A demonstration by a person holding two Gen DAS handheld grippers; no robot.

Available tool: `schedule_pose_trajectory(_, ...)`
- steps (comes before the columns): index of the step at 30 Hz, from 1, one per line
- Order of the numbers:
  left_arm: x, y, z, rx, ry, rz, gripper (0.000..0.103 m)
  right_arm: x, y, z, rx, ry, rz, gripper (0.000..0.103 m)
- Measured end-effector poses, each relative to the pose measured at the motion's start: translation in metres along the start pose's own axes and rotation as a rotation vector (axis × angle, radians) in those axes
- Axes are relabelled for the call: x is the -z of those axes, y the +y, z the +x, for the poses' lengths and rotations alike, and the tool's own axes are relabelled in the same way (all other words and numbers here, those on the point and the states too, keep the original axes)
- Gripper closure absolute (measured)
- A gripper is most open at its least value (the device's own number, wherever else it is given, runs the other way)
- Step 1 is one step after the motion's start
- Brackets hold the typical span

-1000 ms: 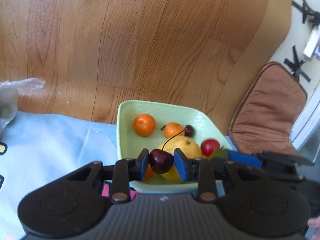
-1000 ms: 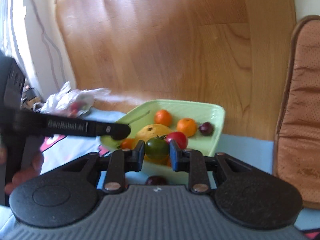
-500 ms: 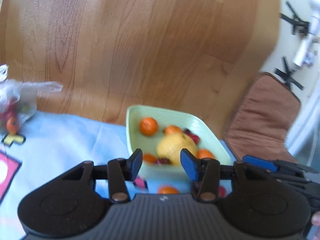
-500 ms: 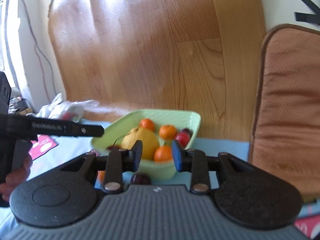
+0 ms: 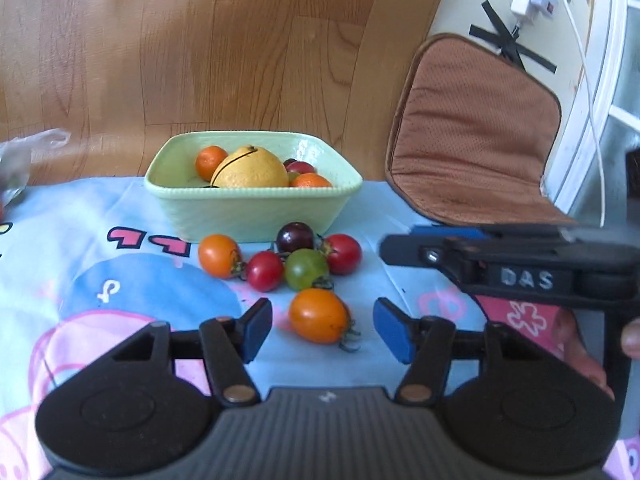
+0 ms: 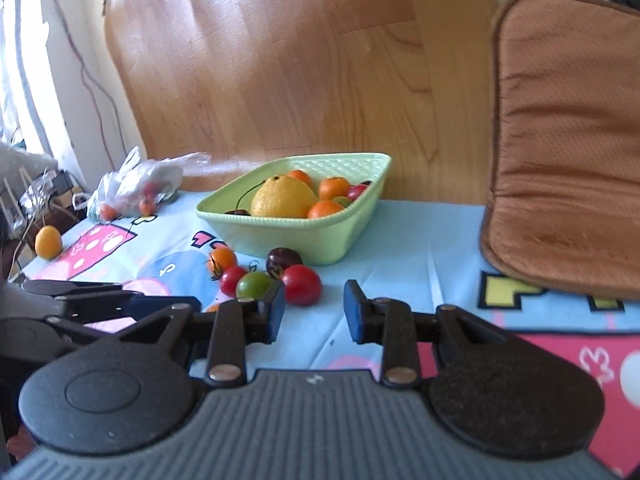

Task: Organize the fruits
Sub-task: 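Grasp an orange cherry tomato with the left tool while the right tool grasps a red tomato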

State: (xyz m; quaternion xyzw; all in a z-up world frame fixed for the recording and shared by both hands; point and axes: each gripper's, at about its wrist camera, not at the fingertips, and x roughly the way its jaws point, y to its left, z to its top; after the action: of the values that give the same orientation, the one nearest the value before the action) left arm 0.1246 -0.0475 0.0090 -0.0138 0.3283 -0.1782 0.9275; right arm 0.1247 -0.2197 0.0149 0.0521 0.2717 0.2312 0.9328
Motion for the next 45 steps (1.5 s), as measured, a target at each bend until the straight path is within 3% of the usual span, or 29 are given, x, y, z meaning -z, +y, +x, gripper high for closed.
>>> schedule_pose_trajectory(6,0.004,0.0,0.007,-0.02,0.006,-0.007,0.048,-0.009,-0.01,0.033,-0.058,0.053,0.023,0.068)
schedule_pose_trajectory(7,0.003,0.001,0.007,-0.019,0.005,-0.008,0.051,-0.009,-0.013,0.038,-0.082,0.057,0.044,0.065)
schedule_pose_trajectory(9,0.003,0.0,0.008,-0.013,0.004,-0.006,0.068,-0.011,-0.019,0.047,-0.132,0.088,0.1,0.063)
schedule_pose_trajectory(11,0.003,0.002,0.006,-0.003,0.005,-0.013,0.067,-0.011,-0.021,0.049,-0.172,0.123,0.124,0.071)
schedule_pose_trajectory(18,0.03,0.009,-0.039,0.033,0.017,-0.019,0.067,0.008,0.008,0.002,-0.147,0.115,0.066,0.071)
schedule_pose_trajectory(27,0.073,0.02,-0.099,0.019,0.002,0.022,0.067,0.072,0.085,-0.072,-0.153,0.092,-0.077,0.071)
schedule_pose_trajectory(30,0.078,0.025,-0.103,0.018,-0.015,0.012,0.066,0.083,0.102,-0.072,-0.141,0.088,-0.119,0.07)
schedule_pose_trajectory(37,0.082,0.023,-0.114,0.004,-0.055,0.008,0.05,0.088,0.116,-0.071,-0.088,0.087,-0.199,0.068)
schedule_pose_trajectory(40,0.08,0.025,-0.114,0.007,-0.061,0.001,0.049,0.091,0.116,-0.073,-0.072,0.083,-0.207,0.062)
schedule_pose_trajectory(45,0.076,0.021,-0.105,0.011,-0.055,0.016,0.049,0.091,0.117,-0.072,-0.068,0.079,-0.216,0.061)
